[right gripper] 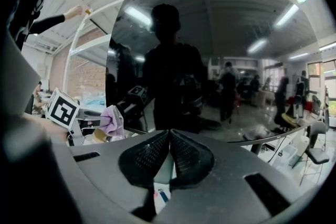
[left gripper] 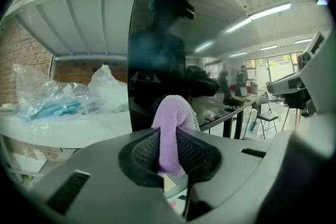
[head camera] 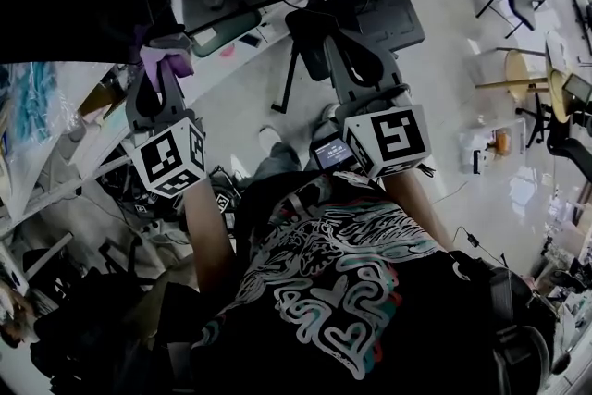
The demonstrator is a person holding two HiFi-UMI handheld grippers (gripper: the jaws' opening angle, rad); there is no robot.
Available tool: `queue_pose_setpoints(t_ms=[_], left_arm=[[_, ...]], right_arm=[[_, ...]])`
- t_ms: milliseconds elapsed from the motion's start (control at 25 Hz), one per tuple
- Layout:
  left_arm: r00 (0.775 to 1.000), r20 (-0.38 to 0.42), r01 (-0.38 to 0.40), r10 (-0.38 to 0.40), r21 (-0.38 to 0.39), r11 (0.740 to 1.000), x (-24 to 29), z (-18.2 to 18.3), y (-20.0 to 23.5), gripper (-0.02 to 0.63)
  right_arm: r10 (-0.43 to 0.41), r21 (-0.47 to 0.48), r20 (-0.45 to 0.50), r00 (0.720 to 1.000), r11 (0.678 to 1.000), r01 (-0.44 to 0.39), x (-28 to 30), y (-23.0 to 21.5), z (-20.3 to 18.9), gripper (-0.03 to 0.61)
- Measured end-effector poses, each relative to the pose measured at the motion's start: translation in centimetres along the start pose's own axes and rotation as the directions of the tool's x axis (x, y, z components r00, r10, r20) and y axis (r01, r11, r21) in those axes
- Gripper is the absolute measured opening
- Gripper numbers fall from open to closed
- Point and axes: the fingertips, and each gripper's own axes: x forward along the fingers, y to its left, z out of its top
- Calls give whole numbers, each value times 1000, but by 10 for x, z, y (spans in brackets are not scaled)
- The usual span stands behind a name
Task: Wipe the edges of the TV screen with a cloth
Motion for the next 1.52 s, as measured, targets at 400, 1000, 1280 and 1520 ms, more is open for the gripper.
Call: queue_pose_setpoints(t_ms=[400,1000,1280,1520], left_arm=[[1000,-1,28,-28,-4,1000,7,3,-22,55],[999,6,52,-52,-239,970,18,3,-45,55],[997,5,71,-74,-319,945,24,3,-60,55],[996,2,82,-87,-361,929,29,3,-70,55]], right_arm=[[-27,8,3,1000,1000,27,-8,-17,-4,31],[-44,24,12,999,999,44,-12,-43,-2,31],[-43,31,15,999,999,43,-13,-52,-2,31],[-44,36,17,999,998,43,-12,-60,-1,31]])
